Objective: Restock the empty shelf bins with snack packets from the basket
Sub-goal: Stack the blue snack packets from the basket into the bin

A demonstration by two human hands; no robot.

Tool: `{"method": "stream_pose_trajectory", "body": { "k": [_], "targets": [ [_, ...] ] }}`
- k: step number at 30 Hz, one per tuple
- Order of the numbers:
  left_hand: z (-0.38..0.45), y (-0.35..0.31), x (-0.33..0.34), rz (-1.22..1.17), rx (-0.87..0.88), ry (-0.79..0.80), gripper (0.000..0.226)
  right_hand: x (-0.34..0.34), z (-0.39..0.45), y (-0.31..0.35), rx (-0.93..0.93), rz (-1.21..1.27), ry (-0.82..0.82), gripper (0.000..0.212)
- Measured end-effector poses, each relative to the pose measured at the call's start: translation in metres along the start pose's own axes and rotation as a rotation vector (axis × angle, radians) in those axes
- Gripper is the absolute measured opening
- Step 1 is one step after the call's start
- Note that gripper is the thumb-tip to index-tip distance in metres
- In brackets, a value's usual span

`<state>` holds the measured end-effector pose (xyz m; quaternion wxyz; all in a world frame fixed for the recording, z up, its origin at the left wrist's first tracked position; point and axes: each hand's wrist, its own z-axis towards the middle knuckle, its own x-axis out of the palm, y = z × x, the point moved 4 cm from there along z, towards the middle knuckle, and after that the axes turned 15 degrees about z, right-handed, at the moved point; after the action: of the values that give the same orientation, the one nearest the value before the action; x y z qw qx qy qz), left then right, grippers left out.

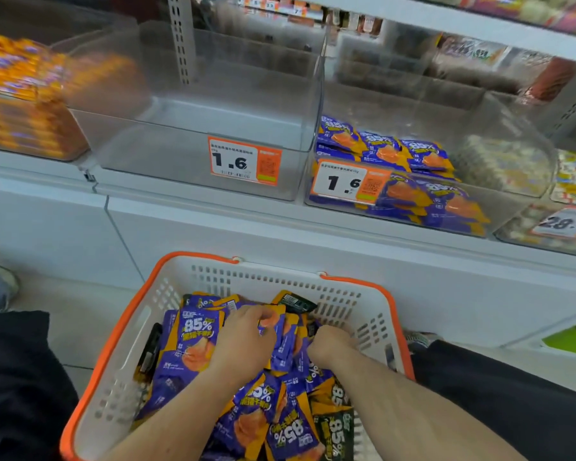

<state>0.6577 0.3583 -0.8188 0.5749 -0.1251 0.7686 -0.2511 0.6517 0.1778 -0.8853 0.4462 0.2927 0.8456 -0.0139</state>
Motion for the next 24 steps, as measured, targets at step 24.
{"method": "stream_pose_trajectory", "body": {
  "k": [24],
  "targets": [
    [-0.006, -0.081, -0.096, -0.834, 0.114, -0.262, 0.027, -0.208, -0.162, 0.079, -0.576, 0.787, -0.43, 0.032]
  ]
}}
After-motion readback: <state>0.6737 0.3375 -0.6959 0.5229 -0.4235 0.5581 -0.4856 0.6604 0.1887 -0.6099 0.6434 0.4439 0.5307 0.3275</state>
